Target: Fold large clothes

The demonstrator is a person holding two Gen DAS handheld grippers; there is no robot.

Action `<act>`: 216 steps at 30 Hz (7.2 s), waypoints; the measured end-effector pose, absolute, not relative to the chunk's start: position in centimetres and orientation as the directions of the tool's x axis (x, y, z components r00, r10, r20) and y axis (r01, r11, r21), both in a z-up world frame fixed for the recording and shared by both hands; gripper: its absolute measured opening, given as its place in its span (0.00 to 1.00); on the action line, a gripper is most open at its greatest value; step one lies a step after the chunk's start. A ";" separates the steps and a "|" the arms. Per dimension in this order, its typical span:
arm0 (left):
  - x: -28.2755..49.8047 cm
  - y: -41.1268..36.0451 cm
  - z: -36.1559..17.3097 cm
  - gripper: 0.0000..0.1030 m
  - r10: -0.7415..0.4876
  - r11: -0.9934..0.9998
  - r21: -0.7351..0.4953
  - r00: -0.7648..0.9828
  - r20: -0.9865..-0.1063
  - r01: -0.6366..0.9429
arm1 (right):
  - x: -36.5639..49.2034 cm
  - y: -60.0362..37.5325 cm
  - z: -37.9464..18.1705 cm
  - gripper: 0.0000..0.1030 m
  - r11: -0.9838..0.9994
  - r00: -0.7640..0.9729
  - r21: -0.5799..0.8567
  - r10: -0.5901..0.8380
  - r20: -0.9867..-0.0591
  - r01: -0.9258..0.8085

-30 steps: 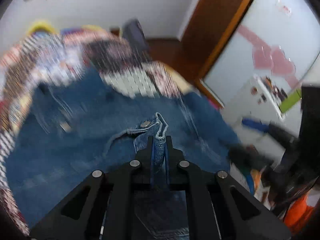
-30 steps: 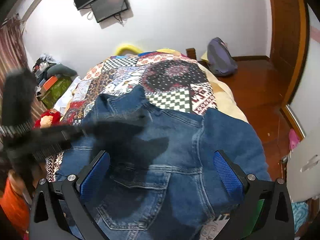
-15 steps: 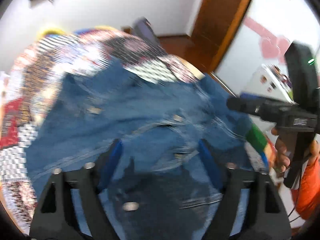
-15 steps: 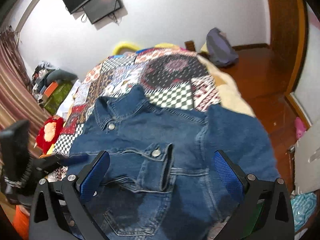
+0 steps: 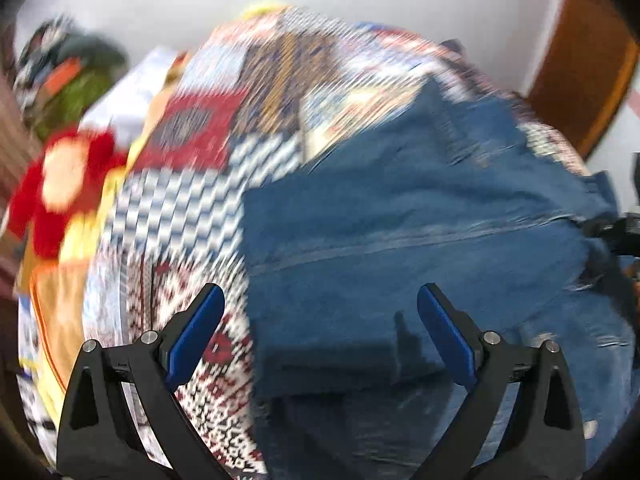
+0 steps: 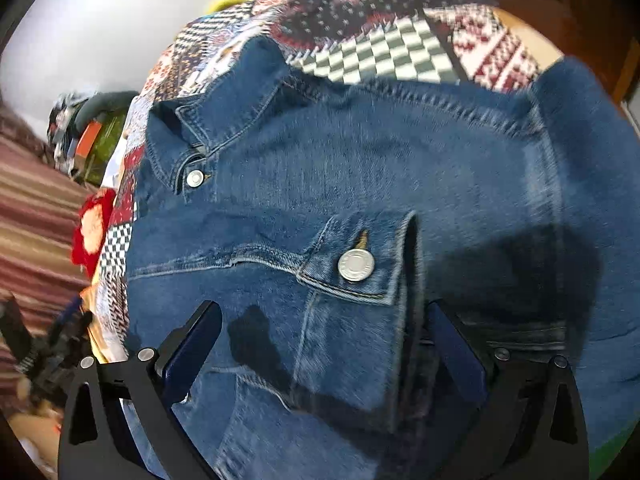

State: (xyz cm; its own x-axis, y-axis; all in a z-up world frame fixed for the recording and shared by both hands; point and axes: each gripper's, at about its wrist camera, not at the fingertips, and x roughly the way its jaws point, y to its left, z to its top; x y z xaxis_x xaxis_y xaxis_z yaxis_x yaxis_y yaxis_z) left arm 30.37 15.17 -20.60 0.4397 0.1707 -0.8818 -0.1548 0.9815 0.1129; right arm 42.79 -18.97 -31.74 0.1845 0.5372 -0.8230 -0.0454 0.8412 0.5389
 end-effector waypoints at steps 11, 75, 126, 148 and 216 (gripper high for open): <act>29.4 18.9 -25.4 0.95 0.063 0.951 -0.052 0.357 -0.932 -0.303 | 43.7 -18.0 -31.2 0.26 0.862 0.251 0.505 0.499 -0.829 -0.046; 38.8 -7.5 -23.2 1.00 -0.084 0.962 0.028 0.393 -0.916 0.270 | 31.3 -43.1 -29.5 0.71 0.758 0.477 0.568 0.389 -0.788 0.319; 28.3 1.8 -14.6 0.99 -0.084 0.990 -0.001 0.592 -0.801 0.139 | 37.5 -17.3 -22.3 0.14 0.790 0.439 0.592 0.593 -0.675 -0.157; 29.8 -8.7 -13.9 0.99 -0.115 0.934 0.109 0.574 -0.811 0.341 | 29.3 -23.6 -23.1 0.14 0.875 0.390 0.458 0.481 -0.785 -0.157; 28.9 11.6 -24.3 0.61 -0.065 0.993 -0.103 0.449 -0.891 -0.061 | 35.4 -21.8 -27.1 0.14 0.981 0.389 0.115 0.167 -0.906 -0.155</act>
State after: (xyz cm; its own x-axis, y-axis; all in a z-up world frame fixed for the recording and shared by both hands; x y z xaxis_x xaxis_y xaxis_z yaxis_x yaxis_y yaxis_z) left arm 28.88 11.57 -24.26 0.4492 -0.0650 -0.8911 -0.0612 0.9928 -0.1032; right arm 35.38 -21.78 -27.12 0.3885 0.1672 -0.9061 -0.1551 0.9812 0.1146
